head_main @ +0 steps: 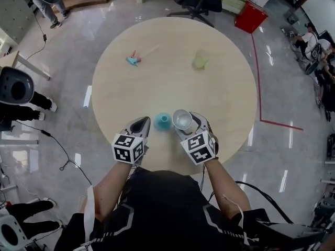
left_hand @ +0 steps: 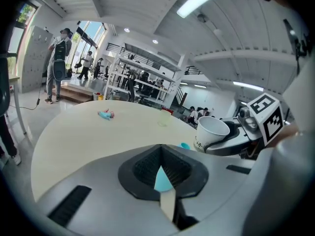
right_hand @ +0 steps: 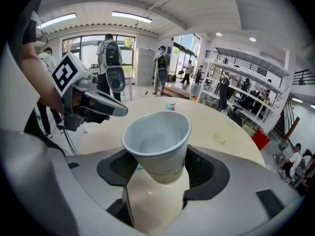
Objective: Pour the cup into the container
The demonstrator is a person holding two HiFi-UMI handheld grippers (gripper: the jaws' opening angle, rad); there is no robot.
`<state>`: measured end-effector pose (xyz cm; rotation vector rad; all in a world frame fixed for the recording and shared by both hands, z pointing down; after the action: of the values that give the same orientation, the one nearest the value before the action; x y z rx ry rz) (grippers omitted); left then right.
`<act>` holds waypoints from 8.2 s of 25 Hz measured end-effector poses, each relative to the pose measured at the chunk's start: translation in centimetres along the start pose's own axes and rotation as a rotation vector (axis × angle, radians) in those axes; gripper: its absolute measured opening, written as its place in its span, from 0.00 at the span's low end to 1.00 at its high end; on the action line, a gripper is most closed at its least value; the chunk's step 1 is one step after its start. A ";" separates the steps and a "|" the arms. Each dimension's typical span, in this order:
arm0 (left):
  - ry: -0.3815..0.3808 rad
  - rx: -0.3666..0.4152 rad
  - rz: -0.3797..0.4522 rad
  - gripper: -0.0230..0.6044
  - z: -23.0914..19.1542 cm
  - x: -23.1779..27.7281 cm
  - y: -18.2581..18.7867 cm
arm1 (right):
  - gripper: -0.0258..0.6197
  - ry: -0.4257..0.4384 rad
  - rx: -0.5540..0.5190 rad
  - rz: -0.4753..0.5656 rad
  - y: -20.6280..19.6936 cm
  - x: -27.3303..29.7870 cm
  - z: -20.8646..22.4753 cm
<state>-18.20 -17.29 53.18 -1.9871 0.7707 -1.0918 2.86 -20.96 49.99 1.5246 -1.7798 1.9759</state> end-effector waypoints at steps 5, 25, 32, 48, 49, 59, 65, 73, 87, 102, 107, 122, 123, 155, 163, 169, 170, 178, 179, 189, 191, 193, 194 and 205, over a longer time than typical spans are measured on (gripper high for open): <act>-0.019 0.005 0.007 0.04 0.6 0.4 -0.1 | 0.51 -0.006 -0.065 -0.043 0.3 0.2 0.1; -0.036 0.047 -0.007 0.04 0.3 0.5 0.1 | 0.51 -0.022 -0.241 -0.207 1.5 1.7 -1.0; -0.047 0.076 -0.026 0.04 0.4 1.0 0.2 | 0.51 -0.058 -0.347 -0.268 2.0 2.3 -1.1; -0.074 0.071 -0.023 0.04 0.5 1.6 0.1 | 0.51 -0.095 -0.433 -0.312 2.6 2.7 -1.2; -0.076 0.071 -0.024 0.04 0.5 1.6 0.0 | 0.51 -0.097 -0.437 -0.315 2.6 2.7 -1.2; -0.083 0.068 -0.026 0.04 0.6 2.0 0.0 | 0.51 -0.111 -0.483 -0.341 3.0 2.9 -1.2; -0.082 0.061 -0.024 0.04 0.4 2.3 0.0 | 0.51 -0.111 -0.512 -0.351 3.2 3.1 -1.3; -0.090 0.056 -0.019 0.04 0.9 2.2 0.1 | 0.51 -0.121 -0.547 -0.361 3.2 2.9 -1.4; -0.089 0.060 -0.027 0.04 0.7 2.5 -0.1 | 0.51 -0.127 -0.600 -0.370 3.4 3.4 -1.8; -0.089 0.057 -0.030 0.04 0.6 2.5 -0.2 | 0.51 -0.137 -0.622 -0.374 3.8 3.4 -1.9; -0.087 0.053 -0.028 0.04 0.6 2.4 -0.2 | 0.51 -0.140 -0.636 -0.376 4.0 3.3 -1.8; -0.078 0.051 -0.036 0.04 0.5 2.3 -0.7 | 0.51 -0.147 -0.665 -0.377 4.1 2.9 -1.9; -0.079 0.052 -0.036 0.04 0.6 2.2 -0.7 | 0.51 -0.149 -0.665 -0.377 4.2 2.8 -1.9; -0.093 0.054 -0.031 0.04 0.7 1.7 -0.3 | 0.51 -0.132 -0.513 -0.353 3.1 3.1 -1.4; -0.084 0.028 -0.011 0.04 0.4 1.1 -0.3 | 0.51 -0.025 -0.157 -0.163 1.5 2.2 -0.2; -0.077 0.035 -0.009 0.04 0.8 0.6 -0.2 | 0.51 -0.009 0.056 -0.085 -0.2 1.1 1.6; -0.076 0.038 -0.011 0.04 1.0 0.5 -0.3 | 0.51 -0.008 0.103 -0.069 -0.7 0.9 1.9; -0.066 0.031 -0.020 0.04 1.9 -0.3 -0.8 | 0.51 -0.020 0.289 -0.005 -5.6 1.2 3.6; -0.060 0.035 -0.026 0.04 2.0 -0.5 -0.9 | 0.51 -0.017 0.311 0.002 -6.3 1.4 3.6; 0.002 0.019 -0.062 0.04 2.0 -1.5 -1.8 | 0.51 -0.007 0.348 0.054 -10.4 3.0 3.2; 0.012 0.018 -0.065 0.04 2.1 -1.8 -2.0 | 0.51 0.001 0.359 0.064 -10.8 3.2 3.2; 0.019 0.021 -0.072 0.04 2.2 -2.2 -2.2 | 0.51 0.005 0.360 0.063 -11.2 3.4 3.1; 0.023 0.022 -0.075 0.04 2.2 -2.3 -2.2 | 0.51 0.007 0.361 0.064 -11.4 3.5 3.0; 0.040 0.029 -0.081 0.04 2.5 -2.7 -2.3 | 0.51 0.012 0.421 0.124 -13.1 4.1 3.0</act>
<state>-16.90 -13.13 52.97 -1.9931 0.6961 -1.1863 10.80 -21.24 61.54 1.5256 -1.5553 2.5407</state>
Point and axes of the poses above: the fingertips, and each gripper's own axes: x forward along the fingers, z to its right, y out of its top, the point moved 9 cm from there along -x, backward along the fingers, and after that the axes turned 1 degree about z, right-handed, at the moved point
